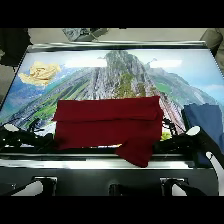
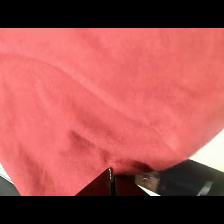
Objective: Fold the shirts.
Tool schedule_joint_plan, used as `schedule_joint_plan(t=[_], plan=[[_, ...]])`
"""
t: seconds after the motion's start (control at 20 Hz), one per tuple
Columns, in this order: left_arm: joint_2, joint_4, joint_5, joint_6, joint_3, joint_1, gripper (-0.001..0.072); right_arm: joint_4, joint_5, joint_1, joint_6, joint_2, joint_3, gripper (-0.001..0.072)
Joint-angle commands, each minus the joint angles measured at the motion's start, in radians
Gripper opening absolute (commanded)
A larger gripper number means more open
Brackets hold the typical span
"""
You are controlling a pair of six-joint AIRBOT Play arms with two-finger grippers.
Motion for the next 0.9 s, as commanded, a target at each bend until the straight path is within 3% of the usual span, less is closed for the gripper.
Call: schedule_joint_plan(t=[0.0, 0.2, 0.4, 0.7, 0.85], plan=[[0.002, -0.002, 0.032, 0.027, 0.008, 0.001, 0.0022, 0.005, 0.011, 0.0, -0.051, 0.002, 0.024, 0.0042], [0.089, -0.026, -0.006, 0.031, 0.093, 0.001, 0.002, 0.0, 0.139, 0.0, -0.095, 0.077, 0.188, 0.0038], [0.119, -0.03, 0.011, -0.039, 0.275, -0.035, 0.0017, 0.01, 0.083, 0.001, -0.011, 0.059, 0.419, 0.0037], [-0.233, -0.035, 0.037, -0.129, 0.656, -0.132, 0.0018, 0.145, -0.104, 0.001, 0.003, -0.278, 0.692, 0.0037], [-0.437, -0.086, -0.001, -0.129, 0.843, -0.147, 0.0019, 0.177, -0.185, 0.039, 0.028, -0.435, 0.797, 0.0039]])
